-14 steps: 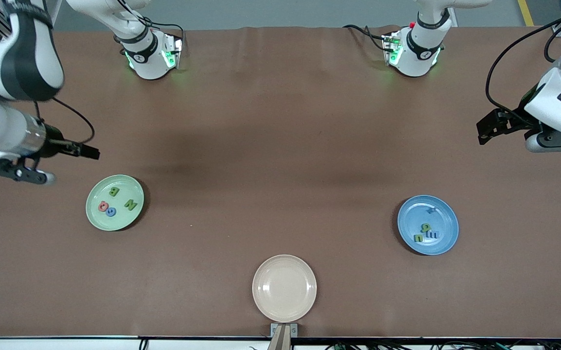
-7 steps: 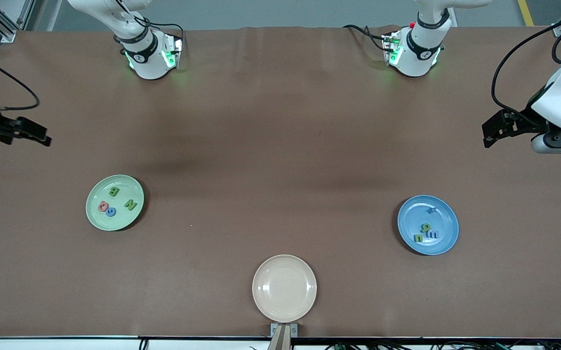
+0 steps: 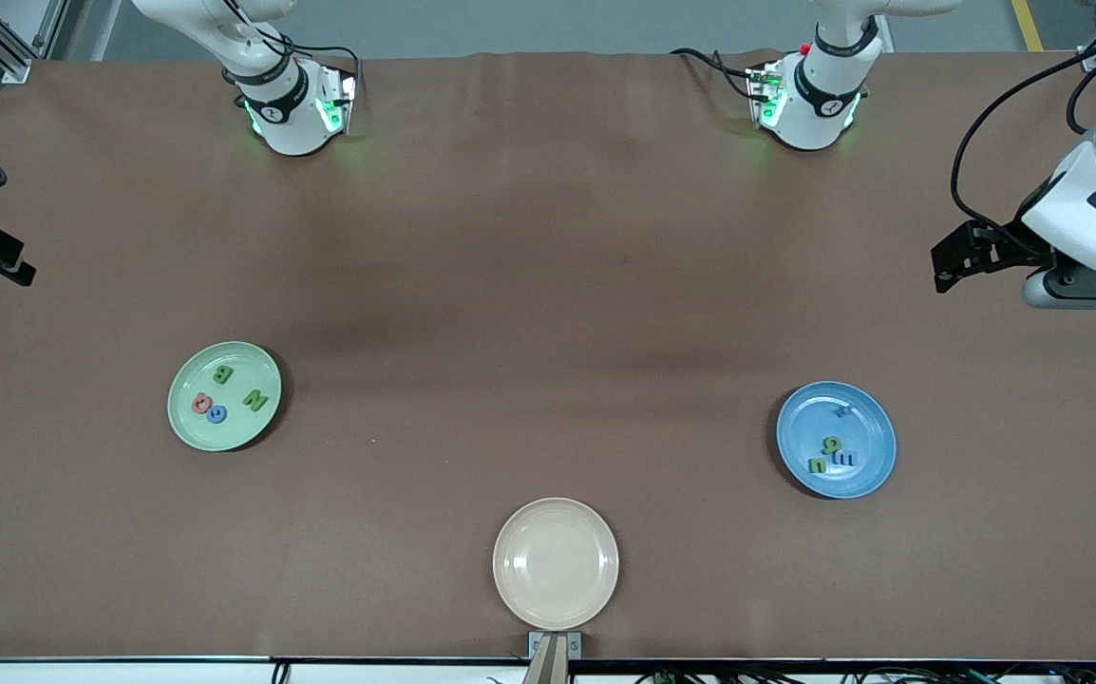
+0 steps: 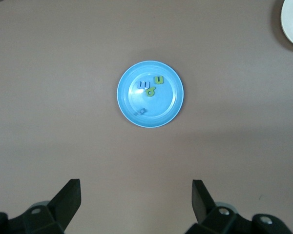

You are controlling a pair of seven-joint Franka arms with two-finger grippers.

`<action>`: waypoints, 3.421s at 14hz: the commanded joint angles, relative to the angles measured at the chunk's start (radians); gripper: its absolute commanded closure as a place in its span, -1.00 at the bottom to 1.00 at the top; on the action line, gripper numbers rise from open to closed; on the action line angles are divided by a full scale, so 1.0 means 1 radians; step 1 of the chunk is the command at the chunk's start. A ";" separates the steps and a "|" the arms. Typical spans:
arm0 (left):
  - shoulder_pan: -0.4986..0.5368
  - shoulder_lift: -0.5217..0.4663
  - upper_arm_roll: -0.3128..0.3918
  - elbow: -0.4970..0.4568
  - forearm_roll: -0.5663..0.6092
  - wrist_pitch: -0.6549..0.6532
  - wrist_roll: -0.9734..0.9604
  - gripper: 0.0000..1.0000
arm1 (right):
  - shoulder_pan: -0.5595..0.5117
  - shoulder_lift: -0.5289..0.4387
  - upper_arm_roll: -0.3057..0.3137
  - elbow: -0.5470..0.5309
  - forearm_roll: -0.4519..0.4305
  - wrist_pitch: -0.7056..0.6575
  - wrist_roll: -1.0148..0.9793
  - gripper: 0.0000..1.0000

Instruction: Sort upper and lower case letters into plates

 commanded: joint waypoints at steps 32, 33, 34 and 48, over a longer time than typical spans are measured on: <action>0.039 -0.029 -0.006 0.008 0.004 -0.076 0.004 -1.00 | -0.001 0.006 0.010 0.074 0.011 -0.027 0.041 -1.00; 0.041 -0.030 -0.006 0.005 0.003 -0.079 0.004 -1.00 | -0.001 0.006 0.010 0.074 0.010 -0.027 0.041 -1.00; 0.042 -0.033 -0.008 -0.001 0.001 -0.079 -0.009 -1.00 | -0.001 0.006 0.010 0.074 0.010 -0.027 0.041 -1.00; 0.039 -0.163 -0.039 -0.172 -0.046 -0.099 -0.022 -1.00 | -0.001 0.006 0.010 0.074 0.010 -0.022 0.038 -1.00</action>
